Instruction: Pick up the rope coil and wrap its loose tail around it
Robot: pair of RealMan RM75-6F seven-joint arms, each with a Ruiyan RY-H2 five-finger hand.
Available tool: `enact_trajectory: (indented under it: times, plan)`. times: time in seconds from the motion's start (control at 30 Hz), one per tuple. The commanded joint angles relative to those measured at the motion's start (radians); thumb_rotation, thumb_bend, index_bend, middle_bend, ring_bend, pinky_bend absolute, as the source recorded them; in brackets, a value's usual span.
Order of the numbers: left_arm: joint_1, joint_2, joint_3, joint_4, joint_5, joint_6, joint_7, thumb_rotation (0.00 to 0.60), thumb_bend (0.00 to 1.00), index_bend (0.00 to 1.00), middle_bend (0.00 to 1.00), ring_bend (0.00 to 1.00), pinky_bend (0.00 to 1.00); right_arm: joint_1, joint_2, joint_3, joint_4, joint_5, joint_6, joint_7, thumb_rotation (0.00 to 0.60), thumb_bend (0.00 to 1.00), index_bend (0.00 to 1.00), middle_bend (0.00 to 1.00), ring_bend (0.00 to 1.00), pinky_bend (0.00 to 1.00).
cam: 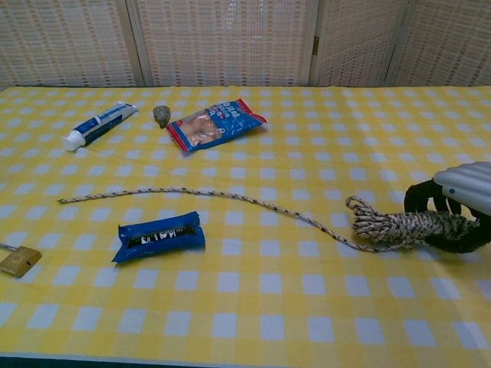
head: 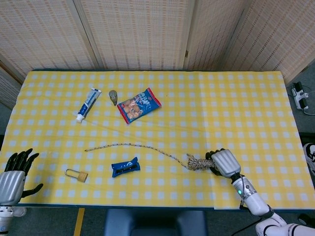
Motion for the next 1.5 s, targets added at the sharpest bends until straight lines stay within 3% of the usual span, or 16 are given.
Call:
enact_trajectory:
  times: [0.03,0.23,0.47,0.8,1.2,1.5]
  plan:
    - [-0.015,0.0,-0.007,0.004,0.016,-0.001,-0.001,0.6,0.18,0.18,0.07,0.08,0.0,0.0,0.016,0.01,-0.012,-0.014,0.022,0.034,0.6,0.58,0.62,0.55,0.56,0.51]
    - [-0.094,0.011,-0.034,0.004,0.061,-0.054,-0.074,0.6,0.18,0.22,0.1,0.13,0.02,0.012,0.073,0.039,-0.051,-0.028,0.051,0.07,0.6,0.6,0.64,0.56,0.58,0.52]
    - [-0.248,-0.019,-0.084,0.041,0.047,-0.228,-0.187,0.6,0.2,0.31,0.19,0.2,0.09,0.035,0.122,0.076,-0.127,-0.003,0.048,0.013,0.6,0.6,0.64,0.56,0.57,0.53]
    - [-0.406,-0.136,-0.135,0.133,-0.081,-0.451,-0.087,0.6,0.23,0.44,0.22,0.23,0.1,0.049,0.113,0.118,-0.178,0.086,0.051,-0.084,0.6,0.6,0.64,0.56,0.58,0.52]
    - [-0.467,-0.276,-0.143,0.229,-0.191,-0.534,-0.041,0.6,0.32,0.45,0.22,0.21,0.03,0.071,0.104,0.135,-0.212,0.145,0.044,-0.152,0.6,0.6,0.64,0.56,0.57,0.53]
    - [-0.489,-0.341,-0.13,0.295,-0.232,-0.56,0.008,0.6,0.33,0.47,0.22,0.21,0.03,0.077,0.112,0.134,-0.224,0.16,0.046,-0.161,0.6,0.6,0.64,0.56,0.58,0.52]
